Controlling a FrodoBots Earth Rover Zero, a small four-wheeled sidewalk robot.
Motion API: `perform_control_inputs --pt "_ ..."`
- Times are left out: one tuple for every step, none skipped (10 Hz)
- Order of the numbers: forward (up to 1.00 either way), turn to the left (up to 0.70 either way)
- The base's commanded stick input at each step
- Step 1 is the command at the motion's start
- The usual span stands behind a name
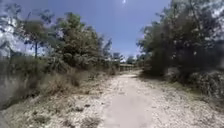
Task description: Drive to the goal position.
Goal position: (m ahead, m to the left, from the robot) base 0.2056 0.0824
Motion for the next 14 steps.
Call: perform_control_inputs --pt "0.5 0.0" --pt "0.5 0.0" --pt "0.5 0.0" --pt "0.5 0.0" --pt "0.5 0.0" --pt "0.5 -0.04" --pt "0.5 -0.24" --pt "0.5 -0.44" --pt "0.5 -0.47" --pt "0.5 -0.42" --pt "0.5 -0.34" --pt "0.5 0.0" --pt "0.5 0.0" --pt "0.5 0.0"
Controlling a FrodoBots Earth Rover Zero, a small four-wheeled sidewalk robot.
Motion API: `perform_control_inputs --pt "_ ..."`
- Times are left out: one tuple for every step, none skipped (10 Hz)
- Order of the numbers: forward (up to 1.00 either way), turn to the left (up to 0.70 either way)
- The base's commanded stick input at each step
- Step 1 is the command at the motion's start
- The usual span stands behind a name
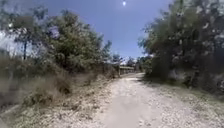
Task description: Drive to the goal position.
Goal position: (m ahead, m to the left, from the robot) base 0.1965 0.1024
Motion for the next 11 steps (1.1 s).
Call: perform_control_inputs --pt "0.5 0.0" --pt "0.5 0.0" --pt "0.5 0.0" --pt "0.5 0.0" --pt "0.5 0.0" --pt "0.5 0.0" --pt "0.5 0.0" --pt "0.5 0.0" --pt "0.5 0.0" --pt "0.5 0.0" --pt "0.5 0.0"
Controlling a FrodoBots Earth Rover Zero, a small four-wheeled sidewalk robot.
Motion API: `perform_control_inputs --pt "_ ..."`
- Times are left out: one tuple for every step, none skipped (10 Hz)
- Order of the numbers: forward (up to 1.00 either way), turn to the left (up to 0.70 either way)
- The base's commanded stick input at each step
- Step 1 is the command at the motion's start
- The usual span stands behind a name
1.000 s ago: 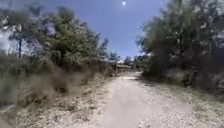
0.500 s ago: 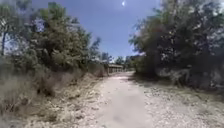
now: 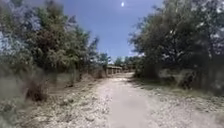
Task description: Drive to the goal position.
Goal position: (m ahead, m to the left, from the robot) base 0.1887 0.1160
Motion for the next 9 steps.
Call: perform_control_inputs --pt "0.5 0.0" --pt "0.5 0.0" --pt "0.5 0.0" --pt "0.5 0.0" --pt "0.5 0.0" --pt "0.5 0.0" --pt "0.5 0.0" --pt "0.5 0.0" --pt "0.5 0.0"
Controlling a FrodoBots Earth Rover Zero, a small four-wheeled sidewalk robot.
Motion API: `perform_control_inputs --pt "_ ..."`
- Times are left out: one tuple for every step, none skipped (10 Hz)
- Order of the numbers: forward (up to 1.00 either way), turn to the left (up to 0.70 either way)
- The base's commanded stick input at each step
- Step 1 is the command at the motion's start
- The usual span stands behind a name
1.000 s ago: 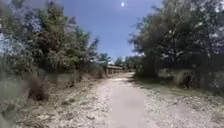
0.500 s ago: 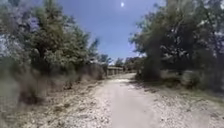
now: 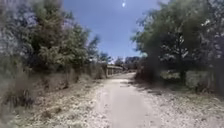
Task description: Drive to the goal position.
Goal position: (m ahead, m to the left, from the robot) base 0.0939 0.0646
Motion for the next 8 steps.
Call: perform_control_inputs --pt "0.5 0.0" --pt "0.5 0.0" --pt "0.5 0.0" --pt "0.5 0.0" --pt "0.5 0.0" --pt "0.5 0.0" --pt "0.5 0.0" --pt "0.5 0.0"
